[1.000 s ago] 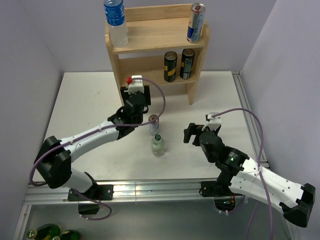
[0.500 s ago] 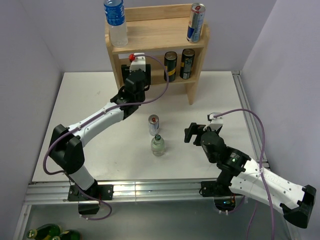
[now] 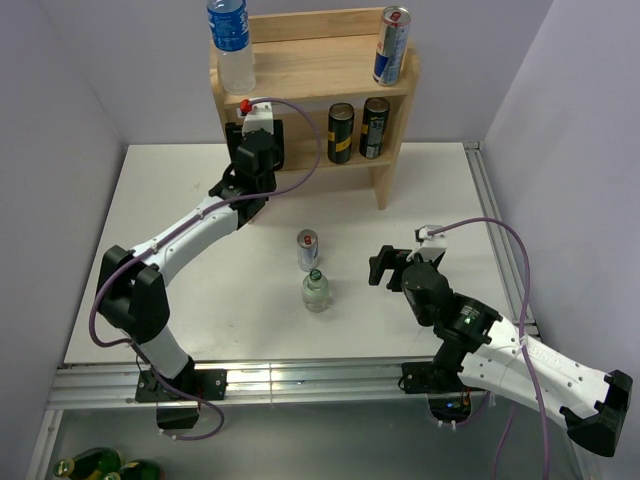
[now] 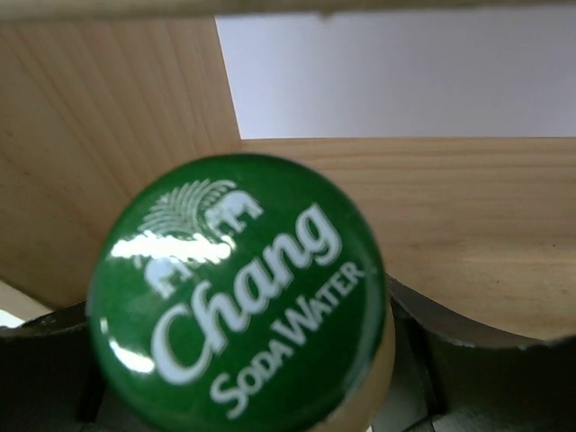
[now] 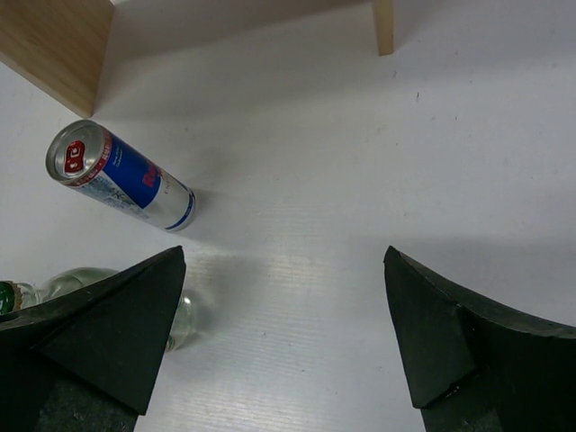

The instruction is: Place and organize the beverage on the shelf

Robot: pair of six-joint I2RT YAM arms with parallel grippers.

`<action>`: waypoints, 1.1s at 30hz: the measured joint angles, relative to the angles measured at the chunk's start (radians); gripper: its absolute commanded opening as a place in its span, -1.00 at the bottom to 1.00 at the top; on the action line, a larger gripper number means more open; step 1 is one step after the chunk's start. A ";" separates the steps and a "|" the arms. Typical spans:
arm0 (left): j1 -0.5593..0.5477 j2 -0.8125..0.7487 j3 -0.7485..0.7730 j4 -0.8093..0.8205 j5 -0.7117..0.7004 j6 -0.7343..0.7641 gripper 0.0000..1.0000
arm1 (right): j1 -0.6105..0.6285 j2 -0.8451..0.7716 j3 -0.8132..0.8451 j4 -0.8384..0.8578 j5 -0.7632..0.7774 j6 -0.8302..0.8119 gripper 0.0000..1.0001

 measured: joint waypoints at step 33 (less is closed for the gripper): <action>0.016 0.026 -0.037 0.078 0.023 -0.069 0.63 | 0.000 0.010 0.000 0.000 0.006 0.000 0.96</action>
